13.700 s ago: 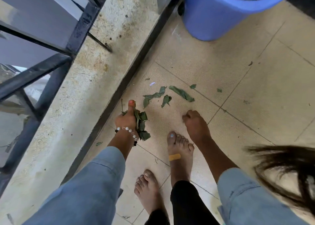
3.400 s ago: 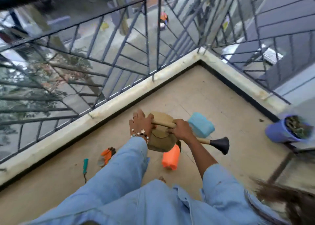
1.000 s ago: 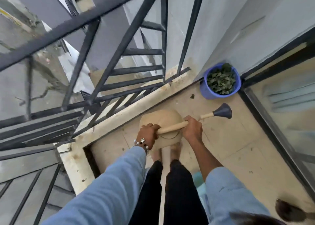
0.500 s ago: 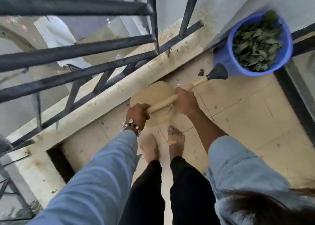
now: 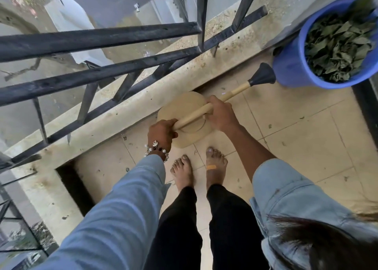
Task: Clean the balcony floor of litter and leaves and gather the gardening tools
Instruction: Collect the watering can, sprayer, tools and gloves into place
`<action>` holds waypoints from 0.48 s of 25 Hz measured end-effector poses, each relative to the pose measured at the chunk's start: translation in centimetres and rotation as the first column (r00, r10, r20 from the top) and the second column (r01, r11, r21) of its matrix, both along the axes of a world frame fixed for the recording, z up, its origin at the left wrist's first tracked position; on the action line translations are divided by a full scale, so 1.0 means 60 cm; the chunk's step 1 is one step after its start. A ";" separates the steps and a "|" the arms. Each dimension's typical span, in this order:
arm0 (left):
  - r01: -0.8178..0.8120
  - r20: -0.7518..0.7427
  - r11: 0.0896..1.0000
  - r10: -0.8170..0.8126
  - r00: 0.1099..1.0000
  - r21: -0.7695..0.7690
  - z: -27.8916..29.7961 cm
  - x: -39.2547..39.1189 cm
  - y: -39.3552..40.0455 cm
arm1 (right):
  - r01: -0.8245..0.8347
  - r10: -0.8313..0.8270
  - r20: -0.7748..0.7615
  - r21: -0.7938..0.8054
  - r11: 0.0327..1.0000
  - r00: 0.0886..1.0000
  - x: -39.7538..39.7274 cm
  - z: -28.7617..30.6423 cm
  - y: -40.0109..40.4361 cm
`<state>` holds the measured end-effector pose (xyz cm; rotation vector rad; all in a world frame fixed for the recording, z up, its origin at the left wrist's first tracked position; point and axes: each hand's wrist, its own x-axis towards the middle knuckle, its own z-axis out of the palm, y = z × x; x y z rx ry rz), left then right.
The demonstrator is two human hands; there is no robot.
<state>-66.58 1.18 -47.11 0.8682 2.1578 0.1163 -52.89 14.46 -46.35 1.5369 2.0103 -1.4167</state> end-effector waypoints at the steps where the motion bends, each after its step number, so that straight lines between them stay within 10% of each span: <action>1: -0.001 0.004 1.000 0.001 1.000 -0.004 0.001 0.001 -0.002 | 0.002 -0.002 0.006 -0.022 1.000 1.000 -0.001 0.003 0.001; 12: -0.074 0.085 0.996 0.078 0.993 -0.044 0.042 0.010 -0.022 | 0.242 -0.256 0.000 -0.334 0.911 0.967 0.027 0.026 -0.021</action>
